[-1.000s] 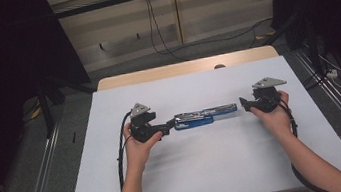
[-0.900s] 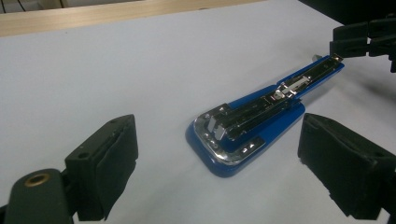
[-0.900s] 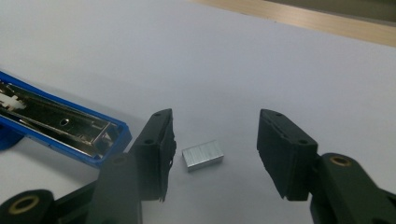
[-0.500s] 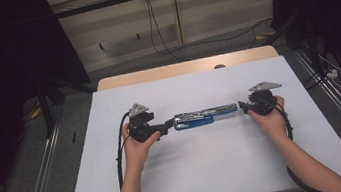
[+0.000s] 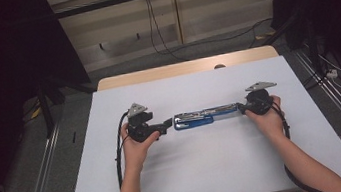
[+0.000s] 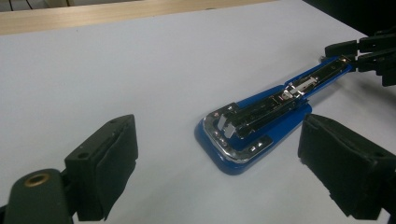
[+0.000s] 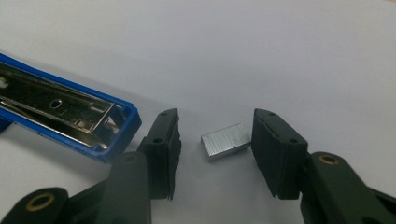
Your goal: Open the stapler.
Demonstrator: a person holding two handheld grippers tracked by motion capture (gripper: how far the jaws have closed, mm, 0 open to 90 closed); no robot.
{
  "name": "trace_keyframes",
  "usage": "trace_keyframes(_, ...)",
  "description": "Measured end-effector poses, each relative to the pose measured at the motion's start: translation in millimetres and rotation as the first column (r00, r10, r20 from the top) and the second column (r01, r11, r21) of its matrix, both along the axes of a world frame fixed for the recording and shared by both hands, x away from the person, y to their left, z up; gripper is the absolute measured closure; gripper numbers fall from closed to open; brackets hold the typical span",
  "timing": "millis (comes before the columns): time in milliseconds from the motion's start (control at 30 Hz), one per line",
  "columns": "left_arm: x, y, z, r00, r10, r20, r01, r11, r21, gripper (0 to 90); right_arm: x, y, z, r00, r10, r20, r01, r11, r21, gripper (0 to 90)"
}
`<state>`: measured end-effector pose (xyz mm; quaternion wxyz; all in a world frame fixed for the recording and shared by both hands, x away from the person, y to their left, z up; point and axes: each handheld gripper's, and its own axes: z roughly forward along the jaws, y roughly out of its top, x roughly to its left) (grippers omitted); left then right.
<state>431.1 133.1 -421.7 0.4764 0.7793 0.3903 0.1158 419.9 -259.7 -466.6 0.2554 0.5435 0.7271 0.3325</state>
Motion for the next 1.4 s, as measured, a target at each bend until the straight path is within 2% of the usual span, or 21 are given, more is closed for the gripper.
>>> trace_keyframes(100,0.2,0.3,-0.2,1.0,0.001,0.0,-0.001,1.0,0.003,12.3,-0.6,-2.4,0.6,0.9999,0.006,0.008,-0.006,0.9999,0.013,48.4)
trace_keyframes(233,0.6,-0.3,-1.0,1.0,0.005,-0.003,-0.005,1.0,0.002,12.3,-0.9,-6.3,0.4,1.0,-0.004,0.0,0.004,0.9999,0.017,48.7)
trace_keyframes(333,0.6,-0.6,-0.8,1.0,0.007,0.001,-0.007,1.0,0.001,12.3,-1.7,-5.1,0.5,0.9999,-0.012,0.001,0.012,0.9997,0.019,52.1)
trace_keyframes(467,0.7,-0.3,-0.5,1.0,0.007,0.005,-0.008,1.0,0.006,12.3,-1.9,0.5,0.0,0.9988,-0.044,-0.021,0.045,0.9987,0.024,55.1)
trace_keyframes(533,0.8,0.0,-0.5,0.9999,0.008,0.006,-0.008,0.9999,0.009,12.4,-2.5,3.3,0.1,0.9984,-0.054,-0.02,0.054,0.9981,0.031,59.6)
trace_keyframes(600,0.8,0.6,-0.2,0.9999,0.009,0.006,-0.009,0.9999,0.012,12.4,-2.9,6.3,0.3,0.9978,-0.061,-0.028,0.062,0.9974,0.037,58.8)
trace_keyframes(700,0.6,0.8,0.0,1.0,0.006,0.006,-0.006,0.9999,0.013,12.4,-1.3,9.0,-0.4,0.9985,-0.052,-0.018,0.052,0.9984,0.021,58.7)
trace_keyframes(800,0.5,0.7,0.3,0.9999,0.007,0.009,-0.007,0.9999,0.011,12.4,1.2,9.4,-0.5,0.9985,-0.051,-0.021,0.052,0.9982,0.031,60.9)
trace_keyframes(967,0.9,0.1,-1.0,1.0,0.008,0.004,-0.008,0.9999,0.013,12.4,3.3,7.7,-0.5,0.9993,-0.03,-0.021,0.031,0.9987,0.04,78.6)
trace_keyframes(1133,1.0,0.9,-1.0,0.9999,0.012,0.003,-0.012,0.9998,0.015,12.4,2.8,4.3,-0.4,0.9996,-0.014,-0.025,0.016,0.998,0.061,78.4)
trace_keyframes(1200,0.9,1.7,-0.5,0.9999,0.013,0.002,-0.013,0.9998,0.017,12.3,2.2,3.0,-0.6,0.9996,-0.015,-0.023,0.017,0.9971,0.074,73.8)
trace_keyframes(1300,0.7,2.8,0.5,0.9998,0.018,0.008,-0.018,0.9998,0.012,12.4,-1.2,3.6,0.1,0.9995,-0.013,-0.029,0.014,0.9979,0.063,69.2)
trace_keyframes(1400,0.6,3.5,1.0,0.9998,0.018,0.008,-0.018,0.9998,0.011,12.4,-5.0,2.1,1.0,0.9994,0.002,-0.035,0.0,0.9983,0.058,68.9)
